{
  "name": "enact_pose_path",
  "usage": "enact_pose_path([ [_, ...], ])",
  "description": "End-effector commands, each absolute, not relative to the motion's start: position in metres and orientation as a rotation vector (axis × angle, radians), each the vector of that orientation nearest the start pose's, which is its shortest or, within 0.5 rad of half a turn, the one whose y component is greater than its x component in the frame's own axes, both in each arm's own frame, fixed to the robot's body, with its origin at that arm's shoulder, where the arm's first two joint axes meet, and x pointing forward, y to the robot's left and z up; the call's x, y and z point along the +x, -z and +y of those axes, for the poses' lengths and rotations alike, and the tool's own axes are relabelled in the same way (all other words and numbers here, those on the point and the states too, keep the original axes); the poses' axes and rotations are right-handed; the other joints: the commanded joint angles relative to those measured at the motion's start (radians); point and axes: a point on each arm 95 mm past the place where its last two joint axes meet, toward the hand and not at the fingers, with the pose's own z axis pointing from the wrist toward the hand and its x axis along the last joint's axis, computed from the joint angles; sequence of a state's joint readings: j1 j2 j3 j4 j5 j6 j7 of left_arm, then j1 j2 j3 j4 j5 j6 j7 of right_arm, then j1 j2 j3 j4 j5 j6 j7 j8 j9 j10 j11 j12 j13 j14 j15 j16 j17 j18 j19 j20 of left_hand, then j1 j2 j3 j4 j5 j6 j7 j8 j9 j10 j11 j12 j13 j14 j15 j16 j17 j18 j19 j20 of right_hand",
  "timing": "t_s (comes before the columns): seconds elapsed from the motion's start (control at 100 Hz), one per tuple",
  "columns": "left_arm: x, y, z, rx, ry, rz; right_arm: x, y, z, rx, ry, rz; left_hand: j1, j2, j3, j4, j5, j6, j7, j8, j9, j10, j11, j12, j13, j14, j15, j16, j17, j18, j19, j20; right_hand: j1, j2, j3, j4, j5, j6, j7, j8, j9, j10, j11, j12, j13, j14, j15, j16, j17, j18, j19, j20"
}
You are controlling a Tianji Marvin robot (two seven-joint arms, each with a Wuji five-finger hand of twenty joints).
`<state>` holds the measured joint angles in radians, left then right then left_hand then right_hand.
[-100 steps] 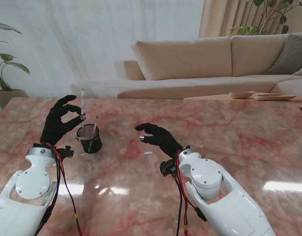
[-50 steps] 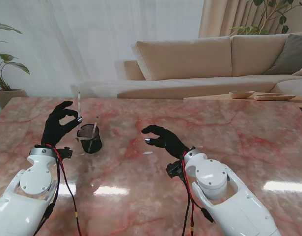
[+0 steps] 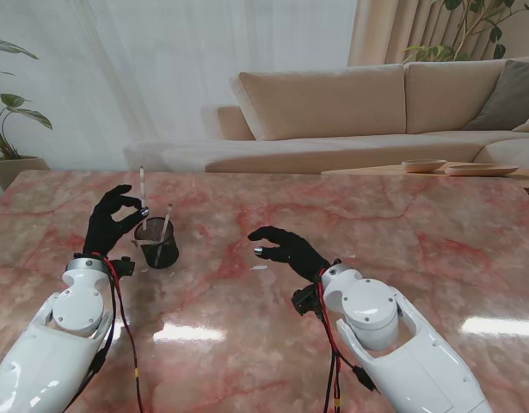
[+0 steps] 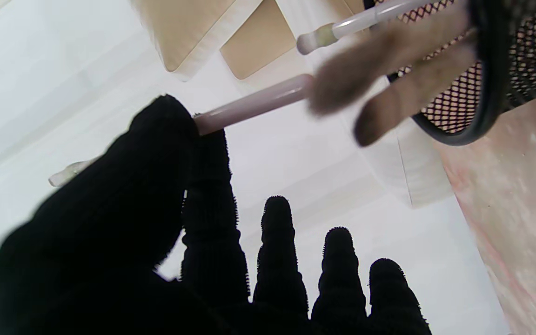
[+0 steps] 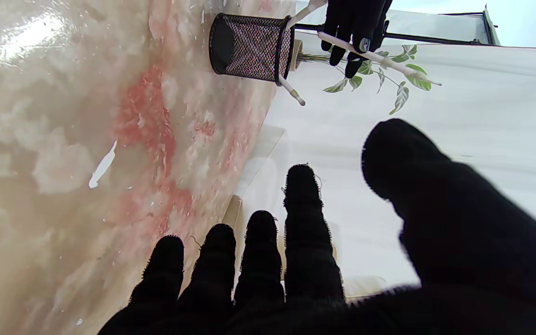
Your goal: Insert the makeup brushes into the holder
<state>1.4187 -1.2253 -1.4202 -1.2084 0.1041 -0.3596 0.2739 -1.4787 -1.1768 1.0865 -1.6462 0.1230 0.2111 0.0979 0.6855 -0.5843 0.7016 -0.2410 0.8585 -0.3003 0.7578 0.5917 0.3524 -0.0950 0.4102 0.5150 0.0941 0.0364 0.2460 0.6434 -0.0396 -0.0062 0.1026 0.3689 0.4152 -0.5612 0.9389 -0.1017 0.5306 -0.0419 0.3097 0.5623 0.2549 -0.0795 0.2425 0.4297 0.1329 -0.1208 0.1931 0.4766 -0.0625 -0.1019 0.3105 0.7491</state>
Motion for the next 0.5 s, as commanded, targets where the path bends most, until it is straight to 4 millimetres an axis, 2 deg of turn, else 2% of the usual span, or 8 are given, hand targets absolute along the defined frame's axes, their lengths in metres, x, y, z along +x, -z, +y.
enact_pose_path([
  [0.0,0.454,0.342,0.104,-1.762,2.095,0.298,0.4,0.321,0.08,-2.209,1.773,-0.894,0.017,0.027,0.071,0.051,0.062,-0.188,0.053,0.005,-0.012,-0.048,-0.002,-0.009,-0.021,-0.055,-0.019,-0.009,0.006,-0.034,-0.037,-0.017,-0.03,0.004,0.004,0.037,-0.026,-0.019,-0.013,-0.009,-0.025,-0.005,-0.008,-0.003,-0.023,-0.013,-0.004,-0.001,-0.005,-0.043,0.016,-0.007],
  [0.49,0.468,0.362,0.105,-1.817,2.045,0.278,0.398,0.325,0.079,-2.227,1.732,-0.892,0.013,0.013,0.086,0.049,0.068,-0.208,0.08,-0.039,-0.005,-0.052,0.002,-0.01,-0.019,-0.053,-0.009,-0.008,0.005,-0.033,-0.036,-0.02,-0.038,0.007,0.018,0.035,-0.028,-0.019,-0.014,-0.008,-0.024,-0.005,-0.003,0.002,-0.022,-0.014,0.005,0.012,-0.009,-0.046,0.034,0.005],
])
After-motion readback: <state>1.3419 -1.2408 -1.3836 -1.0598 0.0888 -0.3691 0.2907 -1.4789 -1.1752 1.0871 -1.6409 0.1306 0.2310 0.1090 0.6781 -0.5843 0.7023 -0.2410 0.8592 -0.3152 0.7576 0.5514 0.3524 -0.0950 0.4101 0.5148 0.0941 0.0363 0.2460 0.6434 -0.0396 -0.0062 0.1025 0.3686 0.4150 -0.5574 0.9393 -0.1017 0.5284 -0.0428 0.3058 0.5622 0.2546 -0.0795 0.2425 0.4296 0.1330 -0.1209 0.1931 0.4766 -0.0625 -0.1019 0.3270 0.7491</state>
